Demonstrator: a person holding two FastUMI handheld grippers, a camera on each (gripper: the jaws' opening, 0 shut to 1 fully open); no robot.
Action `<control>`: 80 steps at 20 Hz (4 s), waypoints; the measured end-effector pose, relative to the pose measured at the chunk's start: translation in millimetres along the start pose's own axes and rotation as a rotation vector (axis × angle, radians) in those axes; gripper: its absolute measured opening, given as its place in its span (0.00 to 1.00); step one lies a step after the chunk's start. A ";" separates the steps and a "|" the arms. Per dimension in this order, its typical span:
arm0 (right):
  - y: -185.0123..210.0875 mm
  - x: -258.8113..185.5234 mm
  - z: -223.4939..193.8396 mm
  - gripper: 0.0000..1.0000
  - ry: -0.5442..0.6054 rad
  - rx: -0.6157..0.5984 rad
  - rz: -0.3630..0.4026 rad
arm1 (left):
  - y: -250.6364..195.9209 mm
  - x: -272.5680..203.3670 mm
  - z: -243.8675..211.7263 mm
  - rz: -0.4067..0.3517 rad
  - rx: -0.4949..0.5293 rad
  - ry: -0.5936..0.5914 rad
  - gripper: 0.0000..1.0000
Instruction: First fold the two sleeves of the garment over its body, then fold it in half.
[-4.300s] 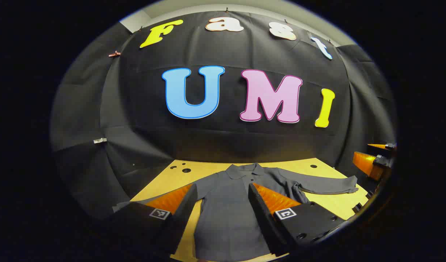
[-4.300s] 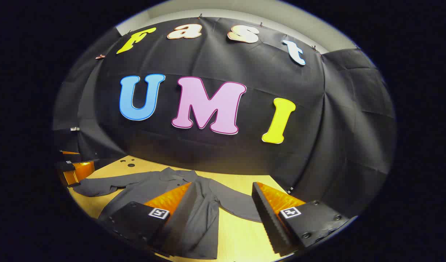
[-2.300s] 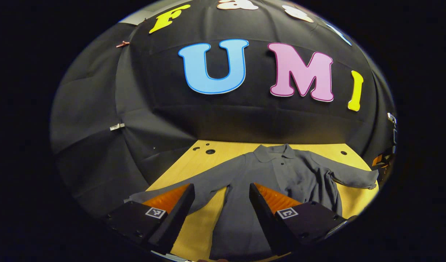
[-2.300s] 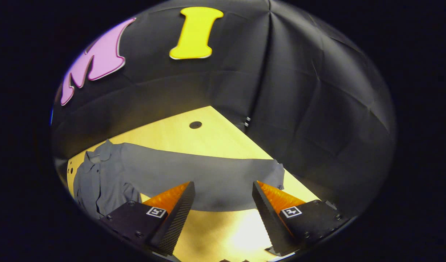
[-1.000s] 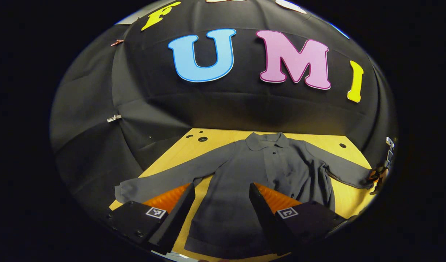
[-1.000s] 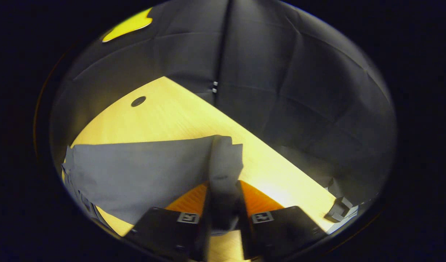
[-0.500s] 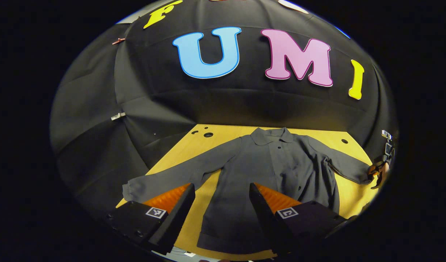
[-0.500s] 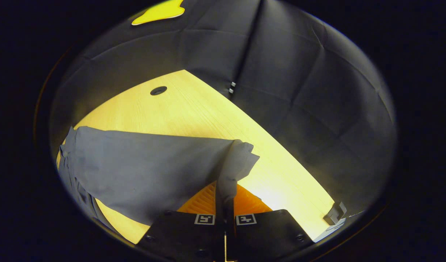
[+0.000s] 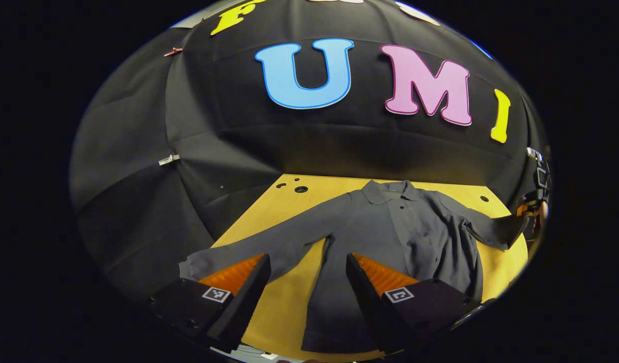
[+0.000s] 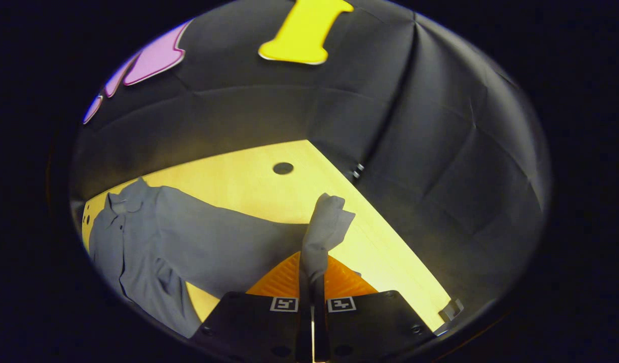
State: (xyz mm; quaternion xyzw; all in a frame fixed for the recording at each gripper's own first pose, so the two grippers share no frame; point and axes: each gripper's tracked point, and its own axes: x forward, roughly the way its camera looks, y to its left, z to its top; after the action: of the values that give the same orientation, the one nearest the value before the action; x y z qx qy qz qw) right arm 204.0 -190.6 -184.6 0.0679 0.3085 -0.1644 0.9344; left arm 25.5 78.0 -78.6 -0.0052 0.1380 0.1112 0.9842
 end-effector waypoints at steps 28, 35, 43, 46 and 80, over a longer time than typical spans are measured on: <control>453.0 -123.0 -32.7 0.06 0.091 0.195 0.874 | 60.4 26.1 -64.0 0.066 -0.091 0.101 0.95; 463.1 -131.3 -62.9 0.79 0.168 0.214 0.903 | 114.0 30.8 -70.4 0.161 -0.149 0.092 0.96; 342.8 -149.6 -23.8 0.98 -0.083 -0.017 0.682 | 224.4 33.2 -90.7 0.400 -0.318 0.125 0.96; 265.4 -157.8 -2.1 0.98 -0.165 -0.100 0.592 | 251.4 42.0 -97.3 0.441 -0.365 0.133 0.97; -11.3 -202.0 21.4 0.98 -0.379 -0.037 0.133 | 145.1 150.6 -8.0 0.132 -0.251 0.221 0.06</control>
State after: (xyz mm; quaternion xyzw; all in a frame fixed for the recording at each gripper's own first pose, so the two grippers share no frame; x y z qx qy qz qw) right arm 59.2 -152.5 -46.7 0.0389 0.1248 -0.1066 0.9857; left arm 132.5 251.9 -124.4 -0.1309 0.2302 0.1906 0.9453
